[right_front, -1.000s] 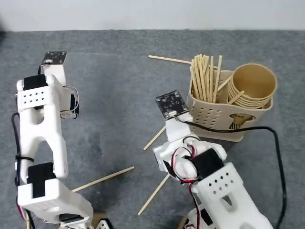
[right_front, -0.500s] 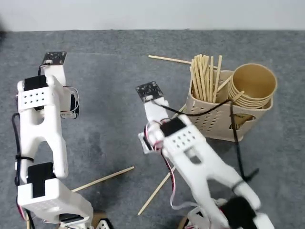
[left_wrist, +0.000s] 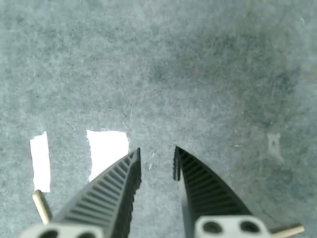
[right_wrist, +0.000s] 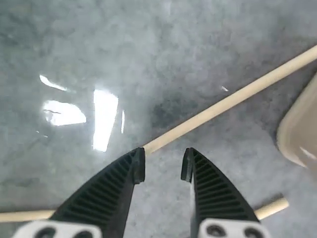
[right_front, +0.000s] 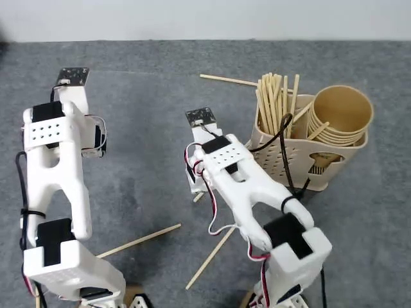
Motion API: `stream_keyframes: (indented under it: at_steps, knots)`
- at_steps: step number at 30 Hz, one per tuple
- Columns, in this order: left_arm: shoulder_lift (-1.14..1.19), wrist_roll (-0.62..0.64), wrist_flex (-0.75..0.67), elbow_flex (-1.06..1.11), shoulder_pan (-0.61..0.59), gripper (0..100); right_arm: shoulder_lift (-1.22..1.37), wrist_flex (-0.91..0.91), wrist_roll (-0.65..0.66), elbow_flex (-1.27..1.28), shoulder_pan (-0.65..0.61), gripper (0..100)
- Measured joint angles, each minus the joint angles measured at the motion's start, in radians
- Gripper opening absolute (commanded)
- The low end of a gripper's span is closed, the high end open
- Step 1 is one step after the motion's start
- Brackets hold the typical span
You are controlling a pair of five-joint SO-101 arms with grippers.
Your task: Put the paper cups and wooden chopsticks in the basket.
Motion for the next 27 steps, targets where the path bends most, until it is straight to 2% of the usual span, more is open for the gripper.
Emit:
stream_keyframes:
  at_steps: [6,22,27]
  knots:
    - [0.000,0.000,0.000,0.000,0.000,10,0.075,0.000,0.000,-0.064,0.055,13.7]
    - [0.000,0.000,-0.018,0.020,0.000,10,0.212,0.002,-0.055,-0.238,0.060,13.9]
    - [0.000,0.000,-0.025,0.020,0.000,10,0.233,0.002,-0.058,-0.250,0.057,19.9]
